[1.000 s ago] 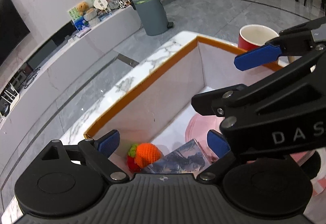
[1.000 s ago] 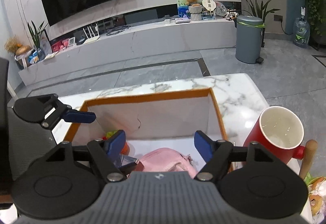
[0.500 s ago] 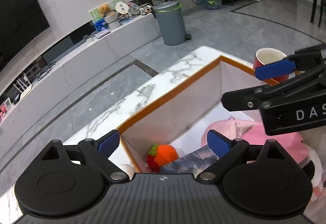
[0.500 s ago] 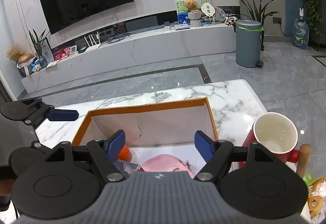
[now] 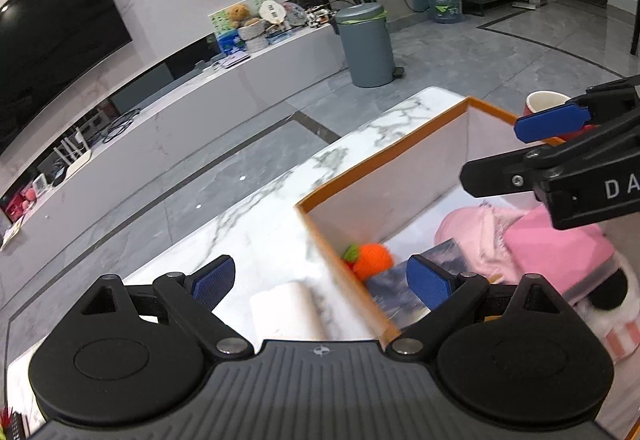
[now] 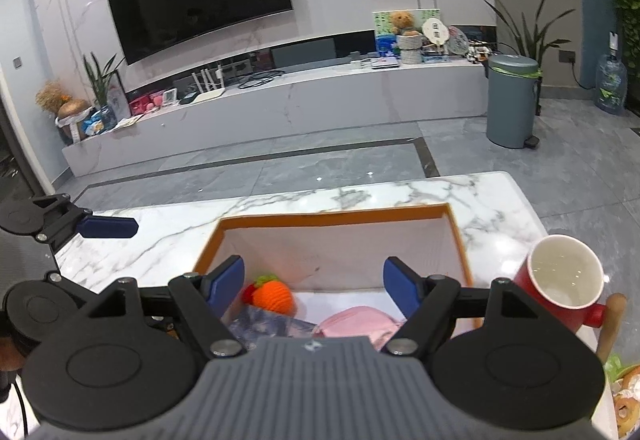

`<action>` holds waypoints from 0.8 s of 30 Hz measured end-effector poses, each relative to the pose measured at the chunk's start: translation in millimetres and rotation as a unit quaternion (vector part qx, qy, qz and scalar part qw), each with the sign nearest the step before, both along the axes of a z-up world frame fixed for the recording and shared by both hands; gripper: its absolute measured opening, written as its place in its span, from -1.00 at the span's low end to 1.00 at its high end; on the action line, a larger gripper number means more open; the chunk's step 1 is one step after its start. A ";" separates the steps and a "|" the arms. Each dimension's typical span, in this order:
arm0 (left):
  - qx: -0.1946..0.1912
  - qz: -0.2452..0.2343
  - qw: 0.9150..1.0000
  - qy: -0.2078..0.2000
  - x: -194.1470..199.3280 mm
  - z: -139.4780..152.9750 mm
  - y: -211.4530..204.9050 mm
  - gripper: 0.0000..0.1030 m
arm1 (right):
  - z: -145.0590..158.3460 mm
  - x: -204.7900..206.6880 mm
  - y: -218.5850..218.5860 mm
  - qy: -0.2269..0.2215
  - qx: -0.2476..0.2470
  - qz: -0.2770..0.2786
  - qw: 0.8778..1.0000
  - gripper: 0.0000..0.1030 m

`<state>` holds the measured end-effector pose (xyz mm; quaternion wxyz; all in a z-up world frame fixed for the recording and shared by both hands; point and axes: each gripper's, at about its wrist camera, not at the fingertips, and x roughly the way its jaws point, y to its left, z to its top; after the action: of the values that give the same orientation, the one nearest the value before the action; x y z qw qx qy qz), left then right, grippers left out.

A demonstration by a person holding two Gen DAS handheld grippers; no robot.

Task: Organize objects
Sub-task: 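Move both tools back toward the white long box and brown cardboard box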

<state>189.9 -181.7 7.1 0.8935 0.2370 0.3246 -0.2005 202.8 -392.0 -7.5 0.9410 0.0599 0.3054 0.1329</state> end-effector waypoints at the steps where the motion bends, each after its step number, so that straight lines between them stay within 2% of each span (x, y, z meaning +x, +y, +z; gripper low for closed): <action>1: -0.002 0.004 1.000 0.001 0.0 -0.1 4.6 1.00 | -0.1 -0.8 2.8 0.000 -0.002 0.004 1.000 0.51; 13: -0.017 0.042 0.999 0.012 -13.4 -8.5 70.0 1.00 | -5.1 -11.5 50.4 -0.006 -0.038 0.052 0.998 0.53; 24: -0.053 0.083 0.995 0.033 -40.0 -21.0 143.9 1.00 | -11.0 -31.1 96.2 -0.015 -0.084 0.096 0.992 0.54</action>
<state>149.8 -37.8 -14.0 0.9072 0.1551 0.3613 -0.1498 171.8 -295.8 -18.5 0.9302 -0.0507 0.3051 0.1977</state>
